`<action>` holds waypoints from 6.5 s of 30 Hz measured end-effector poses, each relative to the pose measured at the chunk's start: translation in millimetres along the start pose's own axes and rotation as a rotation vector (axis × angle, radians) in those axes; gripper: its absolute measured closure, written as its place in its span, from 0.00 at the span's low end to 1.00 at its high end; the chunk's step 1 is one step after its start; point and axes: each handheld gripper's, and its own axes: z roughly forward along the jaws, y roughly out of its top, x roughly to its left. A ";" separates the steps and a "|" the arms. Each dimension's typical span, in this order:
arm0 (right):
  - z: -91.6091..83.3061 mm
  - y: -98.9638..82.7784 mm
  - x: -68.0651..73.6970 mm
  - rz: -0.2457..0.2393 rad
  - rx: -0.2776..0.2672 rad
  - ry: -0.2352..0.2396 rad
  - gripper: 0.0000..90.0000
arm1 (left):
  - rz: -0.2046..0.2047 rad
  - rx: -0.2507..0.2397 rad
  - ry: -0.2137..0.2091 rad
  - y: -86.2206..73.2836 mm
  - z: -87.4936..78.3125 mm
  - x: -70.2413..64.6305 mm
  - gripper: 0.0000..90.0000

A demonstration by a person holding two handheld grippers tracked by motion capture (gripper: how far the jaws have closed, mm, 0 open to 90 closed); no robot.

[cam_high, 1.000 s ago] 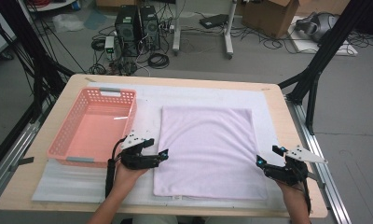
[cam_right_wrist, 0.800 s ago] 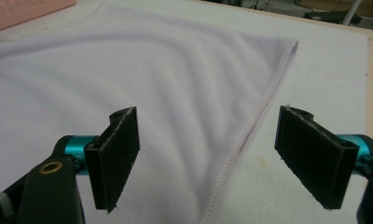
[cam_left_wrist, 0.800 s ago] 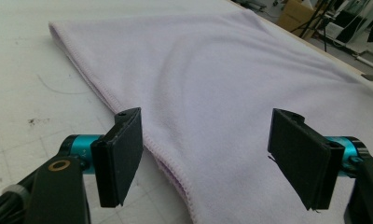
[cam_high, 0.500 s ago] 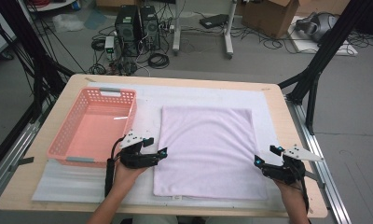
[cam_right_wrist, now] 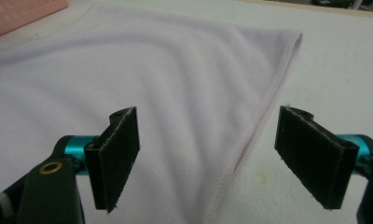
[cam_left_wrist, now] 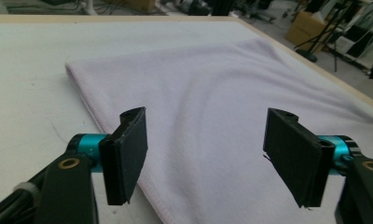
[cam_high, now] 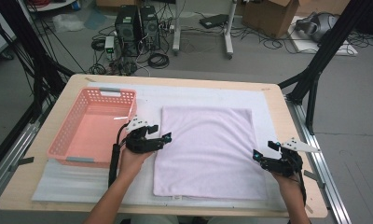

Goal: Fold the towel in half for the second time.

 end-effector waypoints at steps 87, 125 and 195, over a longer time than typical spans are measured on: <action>8.6 6.8 -19.8 0.077 0.110 -0.006 0.94 | -0.017 0.122 0.098 -13.2 -11.6 -3.6 0.94; 49.2 38.3 -31.3 0.058 0.237 -0.068 0.96 | -0.027 0.195 0.109 -6.6 24.3 10.0 0.93; -67.8 -44.9 30.7 -0.043 0.156 0.092 0.74 | -0.010 0.066 -0.053 -73.9 -87.6 -45.3 0.56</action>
